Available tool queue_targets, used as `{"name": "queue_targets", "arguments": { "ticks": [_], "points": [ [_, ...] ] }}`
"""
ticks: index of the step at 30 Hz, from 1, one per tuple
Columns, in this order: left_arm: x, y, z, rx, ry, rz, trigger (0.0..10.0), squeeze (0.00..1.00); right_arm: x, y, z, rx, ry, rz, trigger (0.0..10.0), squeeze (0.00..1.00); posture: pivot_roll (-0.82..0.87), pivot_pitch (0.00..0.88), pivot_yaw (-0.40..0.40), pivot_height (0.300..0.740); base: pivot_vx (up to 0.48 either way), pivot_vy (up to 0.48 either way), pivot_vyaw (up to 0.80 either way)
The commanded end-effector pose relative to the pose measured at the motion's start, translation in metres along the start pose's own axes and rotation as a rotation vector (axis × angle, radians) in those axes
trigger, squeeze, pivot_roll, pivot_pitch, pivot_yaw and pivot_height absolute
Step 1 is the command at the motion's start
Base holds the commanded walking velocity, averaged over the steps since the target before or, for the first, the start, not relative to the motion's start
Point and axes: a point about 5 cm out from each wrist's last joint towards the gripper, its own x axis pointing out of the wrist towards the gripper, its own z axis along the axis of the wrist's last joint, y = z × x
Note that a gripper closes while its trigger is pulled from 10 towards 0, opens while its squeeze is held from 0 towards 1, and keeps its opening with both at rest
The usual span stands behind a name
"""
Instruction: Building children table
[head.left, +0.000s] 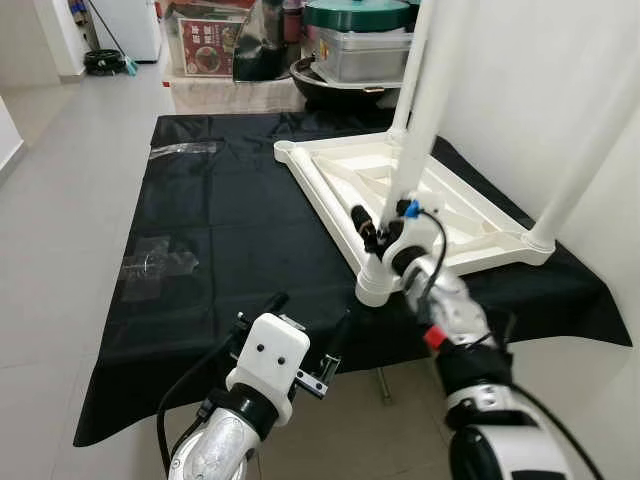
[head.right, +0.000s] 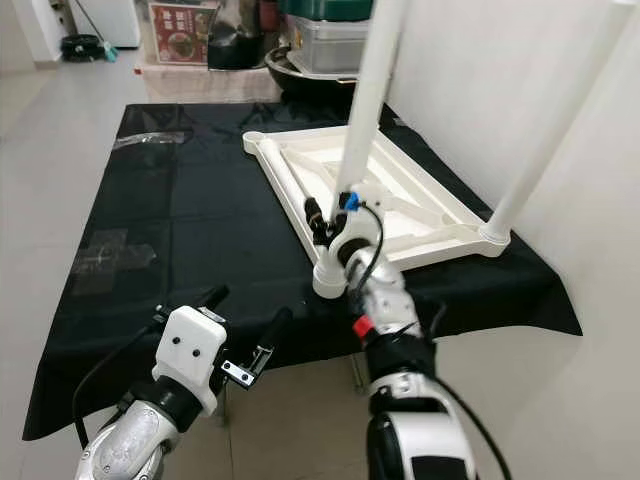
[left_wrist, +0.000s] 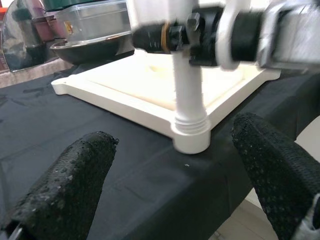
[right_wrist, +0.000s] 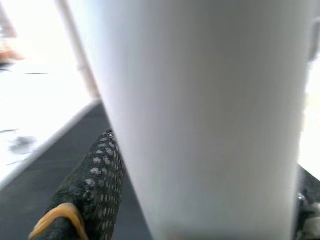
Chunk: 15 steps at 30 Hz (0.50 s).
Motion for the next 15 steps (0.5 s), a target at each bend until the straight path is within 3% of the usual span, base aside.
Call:
{"name": "queue_targets", "arguments": {
  "ticks": [1,3,5,6,8,9,11,12,15],
  "points": [
    [0.000,-0.001,-0.003,0.008,0.013,-0.001,10.0,0.00,-0.001,0.017,-0.002,0.021,0.041,0.239,10.0,0.00,0.14,0.018,-0.087,0.740,0.000,0.000,0.00],
    [0.000,-0.001,-0.003,0.008,0.010,-0.001,10.0,0.00,-0.017,0.017,-0.004,0.014,0.138,0.483,10.0,0.00,0.14,0.014,-0.091,0.740,0.000,0.000,0.00],
    [0.000,-0.001,-0.003,0.008,0.010,-0.001,10.0,0.00,-0.017,0.017,-0.004,0.014,0.138,0.483,10.0,0.00,0.14,0.014,-0.091,0.740,0.000,0.000,0.00],
    [0.000,0.000,-0.003,0.008,0.009,-0.001,10.0,0.00,-0.022,0.016,-0.005,0.016,0.181,0.558,10.0,0.00,0.14,0.014,-0.092,0.740,0.000,0.000,0.00],
    [0.000,0.000,-0.003,0.008,0.009,-0.001,10.0,0.00,-0.022,0.016,-0.005,0.016,0.181,0.558,10.0,0.00,0.14,0.014,-0.092,0.740,0.000,0.000,0.00],
    [0.001,-0.001,-0.003,0.008,0.009,-0.001,10.0,0.00,-0.025,0.017,-0.007,0.011,0.226,0.641,10.0,0.00,0.14,0.013,-0.093,0.740,0.000,0.000,0.00],
    [0.001,-0.001,-0.003,0.008,0.009,-0.001,10.0,0.00,-0.025,0.017,-0.007,0.011,0.226,0.641,10.0,0.00,0.14,0.013,-0.093,0.740,0.000,0.000,0.00],
    [0.000,-0.001,-0.002,0.009,0.008,0.000,10.0,0.00,-0.023,0.019,-0.010,-0.013,0.257,0.689,10.0,0.00,0.15,0.012,-0.094,0.740,0.000,0.000,0.00],
    [0.000,0.000,-0.002,0.012,0.008,0.002,10.0,0.00,-0.010,0.026,-0.016,-0.085,0.276,0.668,10.0,0.00,0.15,0.014,-0.095,0.740,0.000,0.000,0.00]
  ]
}}
